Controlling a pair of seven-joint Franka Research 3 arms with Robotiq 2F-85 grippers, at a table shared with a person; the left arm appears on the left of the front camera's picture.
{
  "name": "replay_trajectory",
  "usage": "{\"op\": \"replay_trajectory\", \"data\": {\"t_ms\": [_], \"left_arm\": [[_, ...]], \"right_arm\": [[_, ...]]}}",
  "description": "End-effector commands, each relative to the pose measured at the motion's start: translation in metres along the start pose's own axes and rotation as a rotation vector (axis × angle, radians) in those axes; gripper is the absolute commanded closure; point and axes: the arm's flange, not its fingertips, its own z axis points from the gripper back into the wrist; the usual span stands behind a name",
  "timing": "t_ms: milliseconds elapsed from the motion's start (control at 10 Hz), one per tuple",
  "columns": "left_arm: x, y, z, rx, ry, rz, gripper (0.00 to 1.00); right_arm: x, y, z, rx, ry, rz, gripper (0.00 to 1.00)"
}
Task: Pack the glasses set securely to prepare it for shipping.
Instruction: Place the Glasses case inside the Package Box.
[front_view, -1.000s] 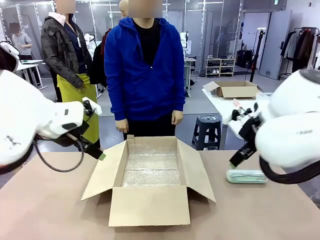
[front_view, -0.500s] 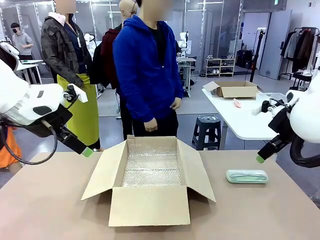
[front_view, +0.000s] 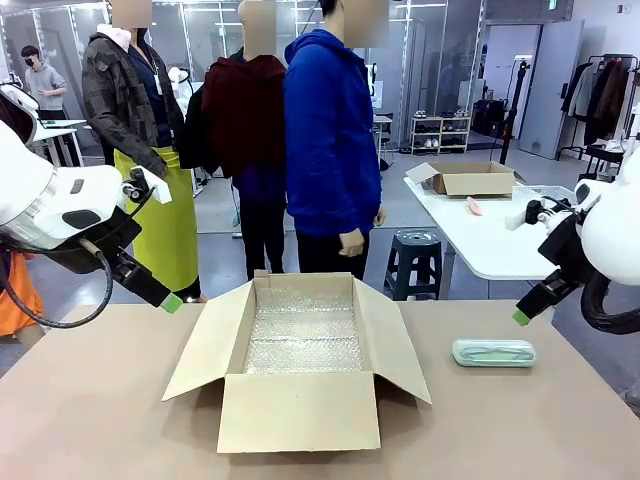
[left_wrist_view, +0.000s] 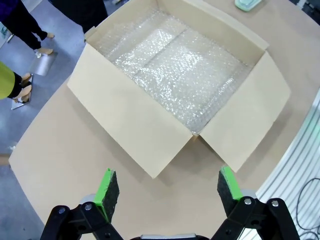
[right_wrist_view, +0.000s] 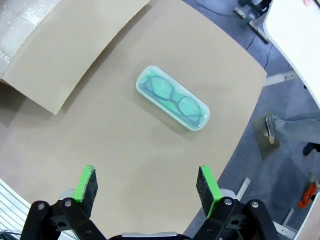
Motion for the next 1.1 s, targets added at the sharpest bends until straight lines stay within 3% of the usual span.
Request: {"op": "replay_trajectory", "data": {"t_ms": [0, 100, 400, 800, 1000], "left_arm": [[0.000, 0.000, 0.000, -0.011, -0.005, -0.004, 0.00], [0.000, 0.000, 0.000, -0.011, -0.005, -0.004, 0.00], [0.000, 0.000, 0.000, -0.011, -0.005, -0.004, 0.00], [0.000, 0.000, 0.000, -0.011, -0.005, -0.004, 0.00], [0.000, 0.000, 0.000, -0.011, -0.005, -0.004, 0.00]], "right_arm": [[0.000, 0.000, 0.000, 0.000, 0.000, 0.000, 0.00], [0.011, -0.012, -0.001, 0.033, 0.096, 0.131, 0.00], [0.045, -0.048, -0.016, 0.202, 0.193, 0.550, 0.00], [0.072, -0.087, -0.081, 0.167, 0.183, 0.723, 0.00], [0.080, -0.095, -0.115, 0.174, 0.144, 0.731, 0.00]]}}
